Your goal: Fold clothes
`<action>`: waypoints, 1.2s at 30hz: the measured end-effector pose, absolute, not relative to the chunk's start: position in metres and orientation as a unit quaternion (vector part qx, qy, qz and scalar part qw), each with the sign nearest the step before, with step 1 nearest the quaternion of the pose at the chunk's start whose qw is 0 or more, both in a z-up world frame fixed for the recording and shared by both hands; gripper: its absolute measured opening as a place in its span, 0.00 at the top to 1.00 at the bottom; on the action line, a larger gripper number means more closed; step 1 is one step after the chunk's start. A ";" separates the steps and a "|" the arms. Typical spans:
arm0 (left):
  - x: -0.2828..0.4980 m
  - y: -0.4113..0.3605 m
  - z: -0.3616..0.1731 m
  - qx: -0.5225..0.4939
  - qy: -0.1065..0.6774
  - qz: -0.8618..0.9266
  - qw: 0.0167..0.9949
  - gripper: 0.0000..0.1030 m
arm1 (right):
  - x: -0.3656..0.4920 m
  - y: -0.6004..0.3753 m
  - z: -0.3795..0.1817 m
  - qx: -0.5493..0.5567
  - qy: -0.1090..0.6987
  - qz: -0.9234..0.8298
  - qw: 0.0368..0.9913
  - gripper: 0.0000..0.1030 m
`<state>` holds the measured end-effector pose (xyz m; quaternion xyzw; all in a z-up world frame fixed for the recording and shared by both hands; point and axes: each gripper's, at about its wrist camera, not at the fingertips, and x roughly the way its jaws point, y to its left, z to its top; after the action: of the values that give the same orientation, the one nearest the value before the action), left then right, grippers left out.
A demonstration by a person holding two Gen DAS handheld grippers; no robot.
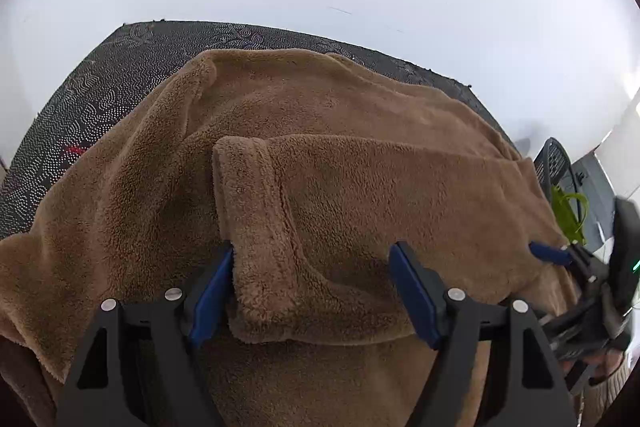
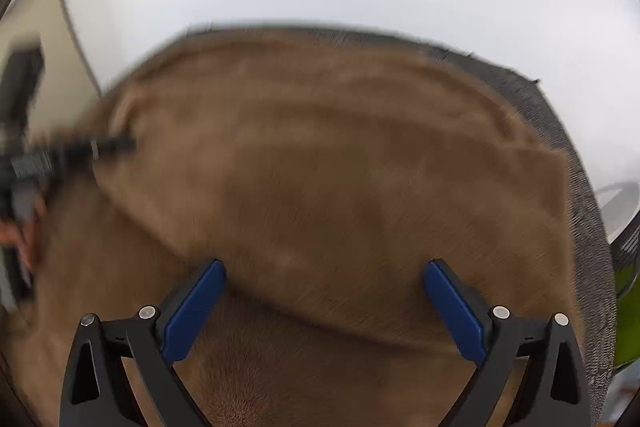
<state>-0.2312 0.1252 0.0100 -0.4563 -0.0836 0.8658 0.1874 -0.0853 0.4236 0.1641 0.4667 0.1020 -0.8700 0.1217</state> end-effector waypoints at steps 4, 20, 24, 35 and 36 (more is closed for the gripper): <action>-0.221 0.107 0.015 -0.460 -0.126 0.858 0.191 0.22 | -0.081 0.423 0.157 0.457 0.101 -0.876 0.120 0.01; -0.074 -0.025 0.022 -0.414 -0.393 0.792 0.217 0.22 | -0.079 0.423 0.158 0.454 0.102 -0.877 0.120 0.01; -0.051 -0.054 0.015 -0.405 -0.440 0.776 0.201 0.20 | -0.079 0.422 0.158 0.454 0.102 -0.877 0.119 0.01; -0.039 -0.091 -0.011 -0.406 -0.531 0.730 0.143 0.17 | -0.080 0.421 0.157 0.453 0.103 -0.878 0.119 0.01; -0.038 -0.094 -0.013 -0.403 -0.538 0.726 0.146 0.17 | -0.081 0.421 0.157 0.453 0.103 -0.878 0.119 0.01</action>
<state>-0.0376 -0.0940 -0.0129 -0.4028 -0.5382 0.7258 0.1457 -0.0807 0.4207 0.1569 0.4529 0.1026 -0.8776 0.1188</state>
